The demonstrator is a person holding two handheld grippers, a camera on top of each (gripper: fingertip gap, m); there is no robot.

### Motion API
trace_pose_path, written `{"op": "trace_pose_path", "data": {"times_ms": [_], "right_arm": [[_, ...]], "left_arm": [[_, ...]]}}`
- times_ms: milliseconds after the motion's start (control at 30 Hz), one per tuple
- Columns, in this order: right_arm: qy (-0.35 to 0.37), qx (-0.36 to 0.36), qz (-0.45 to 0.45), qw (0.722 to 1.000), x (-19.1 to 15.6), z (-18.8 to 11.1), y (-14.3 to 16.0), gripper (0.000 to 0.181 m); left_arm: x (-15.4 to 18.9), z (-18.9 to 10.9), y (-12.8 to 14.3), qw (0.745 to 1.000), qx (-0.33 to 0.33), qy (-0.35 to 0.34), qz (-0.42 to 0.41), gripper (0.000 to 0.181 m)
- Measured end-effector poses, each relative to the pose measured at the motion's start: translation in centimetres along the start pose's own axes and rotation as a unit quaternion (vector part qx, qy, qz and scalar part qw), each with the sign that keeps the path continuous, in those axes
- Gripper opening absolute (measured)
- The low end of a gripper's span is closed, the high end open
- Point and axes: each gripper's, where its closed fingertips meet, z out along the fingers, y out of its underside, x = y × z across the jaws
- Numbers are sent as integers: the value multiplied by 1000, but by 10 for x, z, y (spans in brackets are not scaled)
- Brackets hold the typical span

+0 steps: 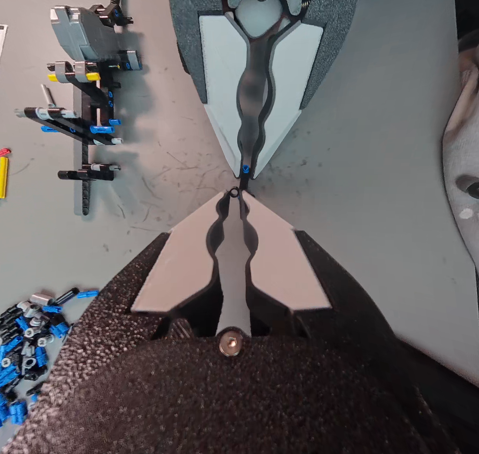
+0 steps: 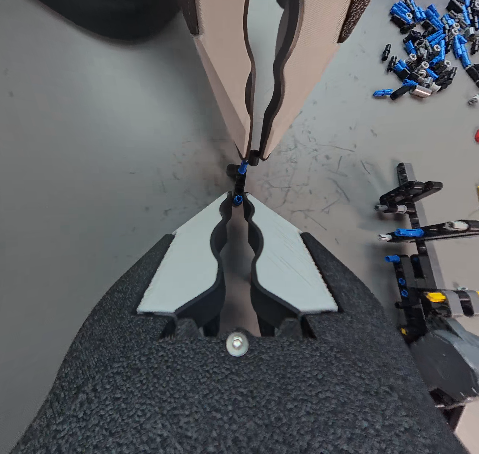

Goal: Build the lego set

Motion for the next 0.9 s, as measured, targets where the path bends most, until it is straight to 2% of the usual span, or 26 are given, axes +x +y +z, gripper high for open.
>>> {"op": "trace_pose_path", "data": {"times_ms": [367, 700, 900], "right_arm": [[-8, 22, 3, 1000, 0, -2, -1, 7], [-13, 35, 7, 999, 0, -4, -1, 8], [-9, 41, 14, 999, 1, -7, 0, 8]], "left_arm": [[9, -1, 3, 982, -140, 67, 109, 10], [6, 2, 1, 972, -179, 64, 137, 10], [5, 3, 1, 972, -179, 72, 137, 10]]}}
